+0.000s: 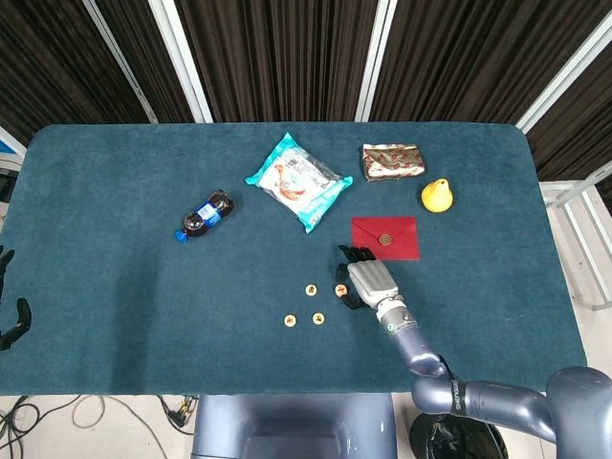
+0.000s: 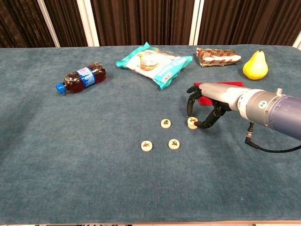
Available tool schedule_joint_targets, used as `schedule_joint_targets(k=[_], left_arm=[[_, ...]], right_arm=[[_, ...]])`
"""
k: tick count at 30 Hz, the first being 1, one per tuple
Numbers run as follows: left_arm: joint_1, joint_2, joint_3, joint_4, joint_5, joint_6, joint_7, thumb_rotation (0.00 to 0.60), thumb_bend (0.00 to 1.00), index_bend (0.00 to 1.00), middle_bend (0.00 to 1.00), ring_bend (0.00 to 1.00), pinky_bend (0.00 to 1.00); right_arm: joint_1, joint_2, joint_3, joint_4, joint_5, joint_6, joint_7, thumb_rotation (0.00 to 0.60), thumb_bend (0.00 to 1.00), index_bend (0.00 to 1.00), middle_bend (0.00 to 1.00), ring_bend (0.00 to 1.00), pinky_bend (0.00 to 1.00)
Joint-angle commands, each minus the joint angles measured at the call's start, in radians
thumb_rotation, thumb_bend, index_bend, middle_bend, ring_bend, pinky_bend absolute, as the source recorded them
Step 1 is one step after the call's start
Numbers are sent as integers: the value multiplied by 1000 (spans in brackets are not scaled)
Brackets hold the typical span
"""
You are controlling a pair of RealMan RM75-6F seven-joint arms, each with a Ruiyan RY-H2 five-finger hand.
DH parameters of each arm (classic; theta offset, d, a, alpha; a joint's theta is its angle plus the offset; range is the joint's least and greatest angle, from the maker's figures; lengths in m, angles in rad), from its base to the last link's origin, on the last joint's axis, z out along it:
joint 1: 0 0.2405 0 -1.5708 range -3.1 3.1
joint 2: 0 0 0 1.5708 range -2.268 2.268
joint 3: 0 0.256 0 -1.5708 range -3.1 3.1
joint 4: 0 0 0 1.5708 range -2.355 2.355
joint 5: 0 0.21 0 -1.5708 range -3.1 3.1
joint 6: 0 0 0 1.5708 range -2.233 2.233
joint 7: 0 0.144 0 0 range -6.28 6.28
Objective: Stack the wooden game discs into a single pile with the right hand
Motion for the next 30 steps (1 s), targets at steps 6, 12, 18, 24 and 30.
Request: schedule_joint_targets(k=[6, 12, 18, 24, 30], left_arm=[[1, 0, -3, -2, -3, 2, -4, 600, 582, 68, 0, 0, 0], [1, 1, -2, -2, -2, 2, -7, 600, 582, 68, 0, 0, 0], [1, 1, -4, -2, -5, 1, -11, 600, 582, 68, 0, 0, 0], [0, 2, -4, -2, -6, -2, -12, 600, 582, 68, 0, 0, 0], [1, 2, -4, -1, -6, -2, -12, 600, 582, 68, 0, 0, 0]], right_arm=[[35, 12, 25, -60, 35, 18, -67, 600, 436, 322, 0, 0, 0], [71, -13, 28, -58, 100, 20, -134, 600, 436, 303, 0, 0, 0], [95, -55, 31, -30, 131, 20, -152, 600, 436, 303, 0, 0, 0], [101, -95, 26, 0, 113, 36, -146, 600, 436, 318, 0, 0, 0], [96, -129, 20, 34, 94, 44, -129, 600, 436, 371, 0, 0, 0]])
